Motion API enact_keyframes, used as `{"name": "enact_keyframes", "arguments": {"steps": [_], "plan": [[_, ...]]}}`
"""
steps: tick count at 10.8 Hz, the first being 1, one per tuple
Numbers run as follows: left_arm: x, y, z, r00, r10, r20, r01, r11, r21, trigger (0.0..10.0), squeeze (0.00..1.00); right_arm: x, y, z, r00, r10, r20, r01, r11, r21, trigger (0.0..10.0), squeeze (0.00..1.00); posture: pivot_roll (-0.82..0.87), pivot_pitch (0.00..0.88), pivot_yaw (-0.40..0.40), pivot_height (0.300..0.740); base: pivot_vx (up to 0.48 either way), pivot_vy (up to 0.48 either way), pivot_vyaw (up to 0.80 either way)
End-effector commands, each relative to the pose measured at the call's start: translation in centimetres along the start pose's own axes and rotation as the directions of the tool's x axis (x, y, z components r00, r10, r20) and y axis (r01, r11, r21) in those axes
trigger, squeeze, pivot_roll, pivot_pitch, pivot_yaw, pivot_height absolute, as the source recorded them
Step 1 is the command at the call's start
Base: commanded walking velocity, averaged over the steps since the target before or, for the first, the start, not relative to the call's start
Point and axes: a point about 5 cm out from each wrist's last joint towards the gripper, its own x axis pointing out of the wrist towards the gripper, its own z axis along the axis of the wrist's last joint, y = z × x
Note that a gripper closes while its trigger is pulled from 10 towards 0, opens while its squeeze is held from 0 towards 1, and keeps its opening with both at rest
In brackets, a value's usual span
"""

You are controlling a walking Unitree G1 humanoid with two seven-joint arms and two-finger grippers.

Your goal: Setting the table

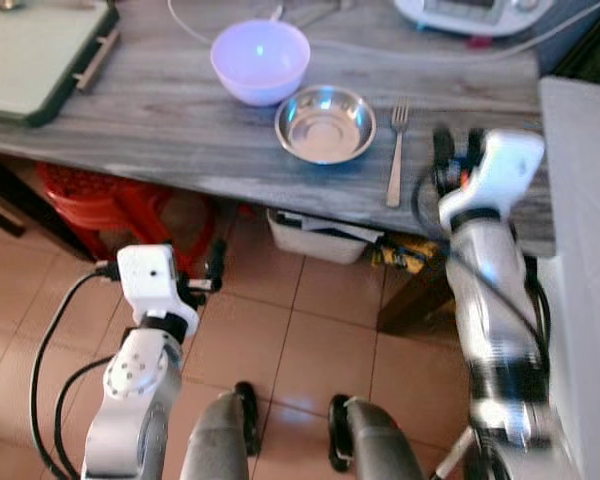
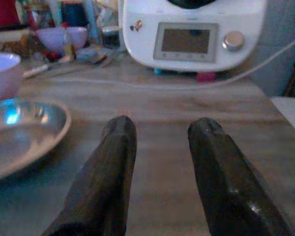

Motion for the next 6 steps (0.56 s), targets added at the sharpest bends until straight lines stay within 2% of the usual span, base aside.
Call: {"name": "enact_keyframes", "arguments": {"steps": [1,3,4,6], "plan": [[0.0,0.3,-0.4,1.000,0.015,-0.011,-0.015,1.000,0.002,10.0,0.00,-0.9,0.0,-0.4,1.000,-0.004,-0.028,0.004,1.000,0.001,10.0,0.00,0.01,0.145,0.000,0.740,0.000,0.000,0.00],[0.5,0.0,-0.2,1.000,0.012,-0.002,-0.012,1.000,-0.005,10.0,0.00,-2.9,0.0,-1.2,0.997,0.002,-0.073,-0.002,1.000,0.001,10.0,0.00,0.00,0.136,0.000,0.740,0.000,0.000,0.00],[0.6,0.0,-0.3,1.000,0.009,0.001,-0.009,1.000,-0.009,10.0,0.00,-3.6,-0.1,-1.3,0.996,-0.004,-0.091,0.004,1.000,0.001,10.0,0.00,-0.01,0.130,0.000,0.740,0.000,0.000,-0.74],[0.8,-0.3,-0.5,1.000,0.003,-0.001,-0.003,1.000,-0.016,10.0,0.00,-3.6,-0.5,-1.4,0.995,-0.008,-0.103,0.008,1.000,-0.004,10.0,0.00,-0.01,0.123,-0.002,0.740,0.000,0.000,-0.67]]}}
